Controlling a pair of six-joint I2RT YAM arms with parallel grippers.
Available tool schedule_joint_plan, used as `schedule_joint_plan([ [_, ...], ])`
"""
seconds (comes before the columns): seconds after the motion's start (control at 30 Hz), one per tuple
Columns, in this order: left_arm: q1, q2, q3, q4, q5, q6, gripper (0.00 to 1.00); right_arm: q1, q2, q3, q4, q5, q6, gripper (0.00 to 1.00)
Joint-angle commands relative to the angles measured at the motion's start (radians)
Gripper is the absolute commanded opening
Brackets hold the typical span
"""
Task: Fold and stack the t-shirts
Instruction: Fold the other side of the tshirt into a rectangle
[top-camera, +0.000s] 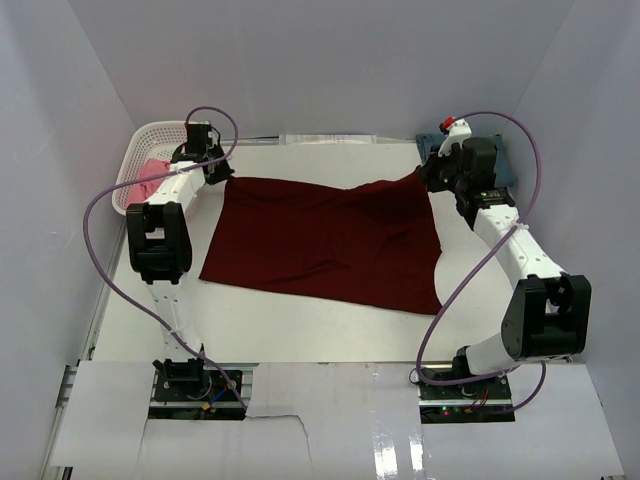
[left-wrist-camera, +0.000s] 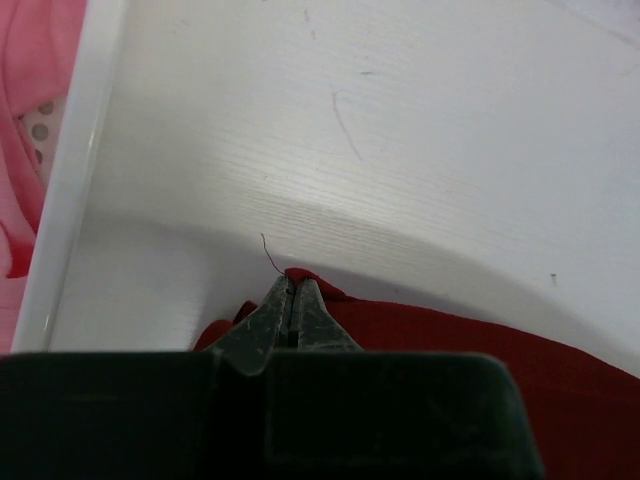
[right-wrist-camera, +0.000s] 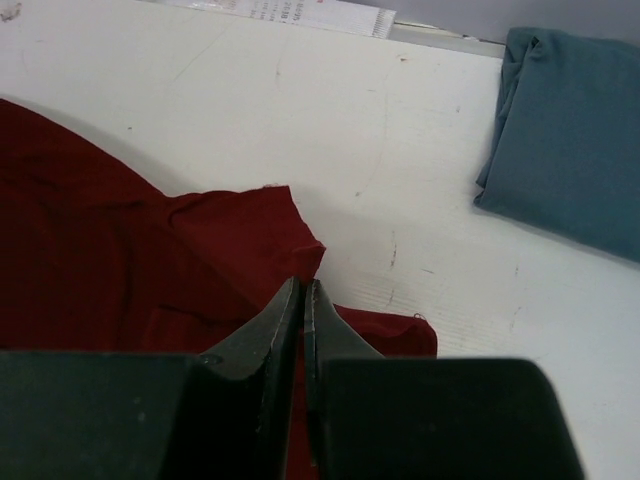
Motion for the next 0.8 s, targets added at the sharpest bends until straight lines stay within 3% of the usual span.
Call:
schedule_joint_plan([
  [0.0, 0.008, -0.141, -0.030, 0.086, 0.036, -0.018, 0.00, -0.003, -0.060, -0.010, 0.047, -0.036, 0.017, 0.08],
  [0.77, 0.014, -0.217, -0.198, 0.113, 0.052, -0.066, 0.00, -0.003, -0.299, -0.165, -0.048, -0.043, 0.078, 0.08],
])
